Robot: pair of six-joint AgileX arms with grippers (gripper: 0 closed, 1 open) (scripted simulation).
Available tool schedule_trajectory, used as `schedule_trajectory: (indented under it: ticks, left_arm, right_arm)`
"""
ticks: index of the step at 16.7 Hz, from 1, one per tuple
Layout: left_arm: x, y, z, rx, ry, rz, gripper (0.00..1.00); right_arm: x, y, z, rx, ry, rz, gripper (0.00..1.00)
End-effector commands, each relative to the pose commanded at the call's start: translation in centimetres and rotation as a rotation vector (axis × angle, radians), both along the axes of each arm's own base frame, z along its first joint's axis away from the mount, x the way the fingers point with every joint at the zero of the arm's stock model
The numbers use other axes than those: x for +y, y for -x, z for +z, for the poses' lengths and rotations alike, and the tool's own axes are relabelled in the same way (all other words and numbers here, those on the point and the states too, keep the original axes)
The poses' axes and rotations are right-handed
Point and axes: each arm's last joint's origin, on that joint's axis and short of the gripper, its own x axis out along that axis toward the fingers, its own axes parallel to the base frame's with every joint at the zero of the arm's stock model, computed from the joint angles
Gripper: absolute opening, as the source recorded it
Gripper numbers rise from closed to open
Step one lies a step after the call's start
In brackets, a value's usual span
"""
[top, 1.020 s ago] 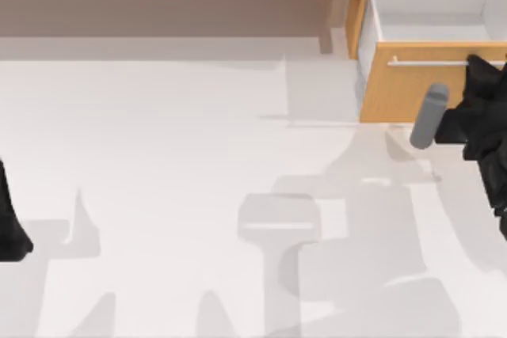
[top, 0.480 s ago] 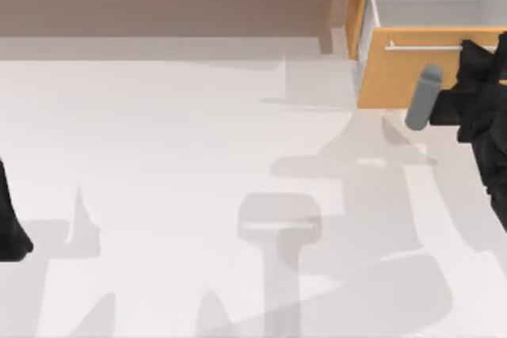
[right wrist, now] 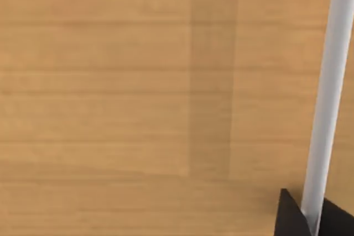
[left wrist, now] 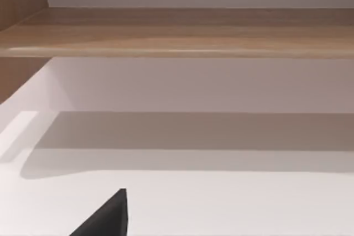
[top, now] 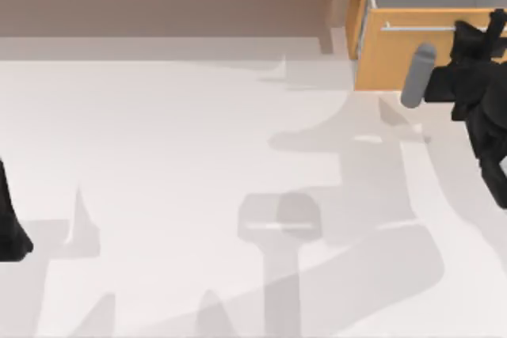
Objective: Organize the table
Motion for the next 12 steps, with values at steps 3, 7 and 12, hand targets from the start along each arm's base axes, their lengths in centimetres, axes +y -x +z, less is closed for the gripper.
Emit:
schedule_trajectory:
  ticks: [3,7,12]
  left_arm:
    - [0.0,0.0,0.0,0.0,0.0,0.0,1.0]
    - [0.0,0.0,0.0,0.0,0.0,0.0,1.0]
    - [0.0,0.0,0.0,0.0,0.0,0.0,1.0]
  right_arm:
    - [0.1,0.1,0.0,0.001,-0.003,0.002,0.0]
    - [0.2,-1.9,0.0,0.0,-0.003,0.002,0.0]
    - [0.0,-5.3,-0.1,0.004,-0.001,0.0,0.0]
